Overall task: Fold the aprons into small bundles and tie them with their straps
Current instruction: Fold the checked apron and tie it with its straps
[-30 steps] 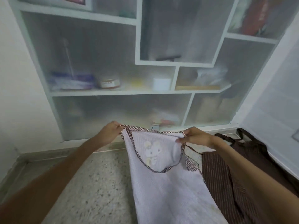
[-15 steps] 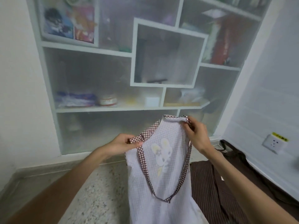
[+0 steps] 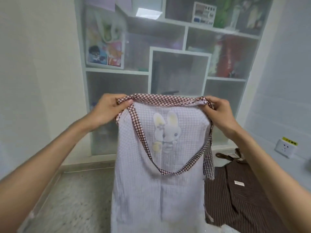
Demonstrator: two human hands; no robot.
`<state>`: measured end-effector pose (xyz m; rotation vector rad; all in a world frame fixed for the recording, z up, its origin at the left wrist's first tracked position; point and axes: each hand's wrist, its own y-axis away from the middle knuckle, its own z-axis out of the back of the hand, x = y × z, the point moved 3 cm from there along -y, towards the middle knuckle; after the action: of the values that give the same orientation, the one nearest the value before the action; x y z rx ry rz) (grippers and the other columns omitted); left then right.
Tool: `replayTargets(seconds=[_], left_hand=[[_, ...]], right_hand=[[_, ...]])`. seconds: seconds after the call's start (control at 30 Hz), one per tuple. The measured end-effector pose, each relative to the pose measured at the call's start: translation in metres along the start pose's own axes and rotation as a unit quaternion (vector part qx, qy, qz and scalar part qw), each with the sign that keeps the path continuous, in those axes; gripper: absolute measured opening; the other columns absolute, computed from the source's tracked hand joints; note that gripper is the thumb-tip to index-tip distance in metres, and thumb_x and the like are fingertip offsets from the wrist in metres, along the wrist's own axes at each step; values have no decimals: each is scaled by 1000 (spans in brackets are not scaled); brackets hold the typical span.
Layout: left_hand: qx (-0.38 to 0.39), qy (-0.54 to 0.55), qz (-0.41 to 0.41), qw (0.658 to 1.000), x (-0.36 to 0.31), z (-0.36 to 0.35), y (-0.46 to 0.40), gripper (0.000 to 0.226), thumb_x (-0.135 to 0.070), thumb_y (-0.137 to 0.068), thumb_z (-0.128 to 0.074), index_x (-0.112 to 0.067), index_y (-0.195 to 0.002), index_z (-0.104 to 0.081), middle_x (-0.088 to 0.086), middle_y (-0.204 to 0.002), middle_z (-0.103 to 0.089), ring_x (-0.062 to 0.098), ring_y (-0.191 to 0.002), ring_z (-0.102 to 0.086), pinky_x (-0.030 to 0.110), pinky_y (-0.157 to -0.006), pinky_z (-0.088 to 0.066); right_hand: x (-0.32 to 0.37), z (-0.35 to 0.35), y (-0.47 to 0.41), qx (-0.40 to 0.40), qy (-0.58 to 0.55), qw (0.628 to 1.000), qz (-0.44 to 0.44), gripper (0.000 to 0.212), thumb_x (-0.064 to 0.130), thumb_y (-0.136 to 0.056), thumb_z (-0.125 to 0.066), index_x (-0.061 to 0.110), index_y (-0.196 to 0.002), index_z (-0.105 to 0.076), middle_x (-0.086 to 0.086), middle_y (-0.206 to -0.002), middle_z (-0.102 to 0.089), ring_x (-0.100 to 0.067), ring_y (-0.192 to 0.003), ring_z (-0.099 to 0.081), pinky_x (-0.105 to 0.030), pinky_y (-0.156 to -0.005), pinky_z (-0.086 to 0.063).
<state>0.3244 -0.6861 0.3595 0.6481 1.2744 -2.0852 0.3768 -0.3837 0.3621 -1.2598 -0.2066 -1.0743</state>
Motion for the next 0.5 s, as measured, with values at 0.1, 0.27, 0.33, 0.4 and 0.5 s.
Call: replayTargets(seconds=[0.1, 0.27, 0.33, 0.4, 0.5], left_hand=[[-12, 12, 3, 1000, -35, 36, 0, 15, -19, -89, -57, -28, -98, -66, -26, -80, -69, -8, -78, -64, 7, -68, -49], [36, -116, 130, 984, -19, 69, -14, 18, -31, -90, -57, -20, -98, -69, 4, -87, -70, 15, -76, -62, 12, -57, -51], [63, -213, 179, 959, 14, 72, -21, 28, -31, -91, -57, -8, -97, -70, 14, -91, -68, 20, -75, -61, 11, -54, -50], [85, -282, 218, 930, 53, 69, -26, 32, -33, -90, -58, -3, -92, -71, 14, -90, -68, 23, -74, -62, 21, -61, -52], [110, -371, 269, 882, 124, 58, -34, 31, -38, -89, -59, -11, -73, -61, 8, -85, -59, 24, -80, -54, 28, -69, -42]], right_hand=[[36, -4, -6, 5, -59, 998, 15, 14, 12, -90, -60, 22, -91, -69, 18, -75, -70, 5, -72, -63, -12, -65, -50], [31, -42, -26, 23, -63, 998, -13, 18, 20, -88, -64, 19, -105, -69, 25, -72, -69, 8, -70, -62, -9, -64, -48], [5, -69, -32, 50, -27, 997, -46, 18, 23, -88, -64, 18, -104, -71, 22, -68, -68, 8, -64, -61, -10, -59, -46], [-30, -100, -37, 94, 27, 992, -81, 23, 28, -90, -61, 10, -98, -73, 7, -70, -69, -8, -62, -59, -21, -56, -43], [-85, -147, -47, 128, 120, 976, -126, 35, 36, -90, -60, 6, -74, -68, -2, -59, -56, -13, -50, -45, -26, -49, -30]])
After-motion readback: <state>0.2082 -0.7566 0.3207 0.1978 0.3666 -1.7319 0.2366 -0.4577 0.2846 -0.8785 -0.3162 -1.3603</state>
